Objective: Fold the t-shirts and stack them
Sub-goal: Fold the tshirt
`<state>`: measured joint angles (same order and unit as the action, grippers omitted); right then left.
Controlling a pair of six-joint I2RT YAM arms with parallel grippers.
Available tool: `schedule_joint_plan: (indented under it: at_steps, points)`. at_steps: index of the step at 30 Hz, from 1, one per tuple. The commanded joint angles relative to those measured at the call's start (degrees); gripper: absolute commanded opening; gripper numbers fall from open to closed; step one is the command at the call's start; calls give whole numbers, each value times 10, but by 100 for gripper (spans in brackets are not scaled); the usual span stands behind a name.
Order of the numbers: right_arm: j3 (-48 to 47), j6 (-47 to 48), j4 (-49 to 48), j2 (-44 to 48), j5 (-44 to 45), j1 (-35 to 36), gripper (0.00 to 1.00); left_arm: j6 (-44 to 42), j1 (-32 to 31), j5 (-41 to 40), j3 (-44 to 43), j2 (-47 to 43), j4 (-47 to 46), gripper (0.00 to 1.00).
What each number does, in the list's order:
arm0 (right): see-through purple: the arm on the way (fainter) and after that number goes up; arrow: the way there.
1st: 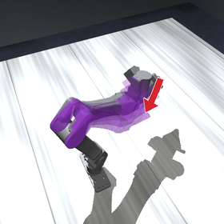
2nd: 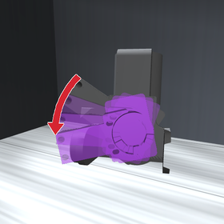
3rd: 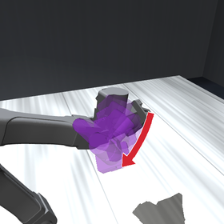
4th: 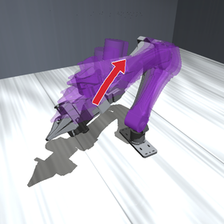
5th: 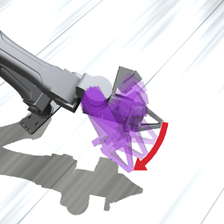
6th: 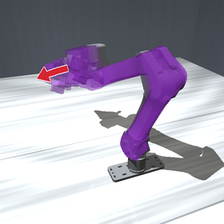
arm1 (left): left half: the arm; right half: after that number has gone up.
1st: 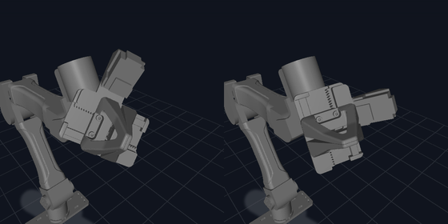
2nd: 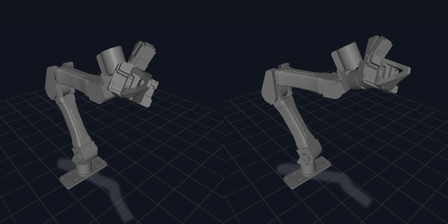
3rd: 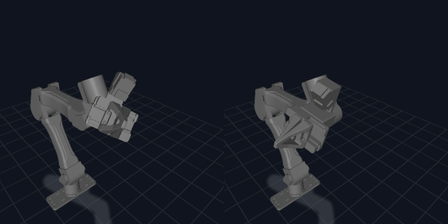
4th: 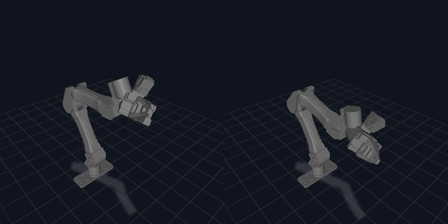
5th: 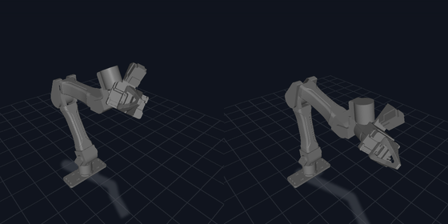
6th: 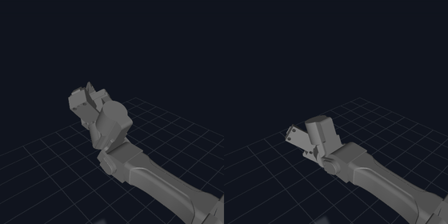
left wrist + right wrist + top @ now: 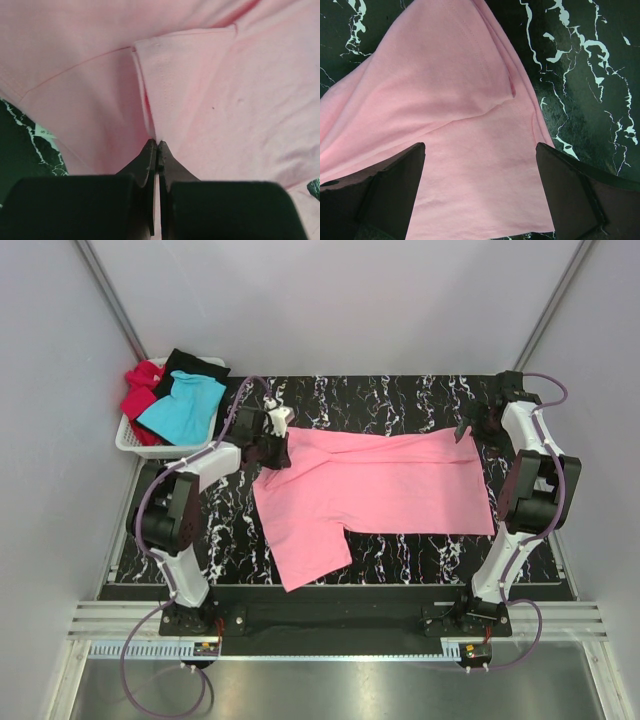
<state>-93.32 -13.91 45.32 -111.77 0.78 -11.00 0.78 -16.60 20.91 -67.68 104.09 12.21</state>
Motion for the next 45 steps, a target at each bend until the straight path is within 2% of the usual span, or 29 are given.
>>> schedule_joint_plan:
  at_steps: [1,10,14,20,22,23,24,25,29,32,33,36,37,40,45]
  points:
    - [-10,3,3,1,-7,-2,100,-47,-15,39,25,-27,-37,0]
    - [2,6,3,1,-6,-2,100,-73,-72,20,47,-35,0,1]
    - [9,5,3,1,-6,-2,100,-92,-93,-1,72,-65,4,3]
    - [8,1,2,-2,-6,-2,100,-135,-134,-17,94,-91,46,11]
    - [7,1,3,-3,-6,-2,100,-140,-147,-31,98,-92,51,23]
    - [6,1,2,-3,-6,-2,100,-140,-148,-30,98,-93,51,47]
    - [6,0,3,-4,-6,-2,100,-140,-148,-27,96,-93,51,57]
    - [7,-1,2,-3,-7,-2,100,-131,-148,-28,94,-97,51,62]
    - [9,0,3,1,-6,-2,100,-84,-137,-11,63,-118,44,66]
    - [9,1,3,3,-6,-2,100,28,-97,4,47,-131,6,70]
    - [9,0,3,4,-6,-2,100,90,-86,5,45,-133,-25,74]
    - [9,1,3,3,-21,-2,100,166,-62,-51,28,-117,-39,76]
    - [9,1,3,3,-23,-2,100,176,-61,-135,17,-109,-24,76]
    - [9,2,2,3,-24,-2,100,173,-59,-233,-35,-61,33,76]
    - [12,0,1,4,-28,-2,100,128,-58,-313,-117,22,104,76]
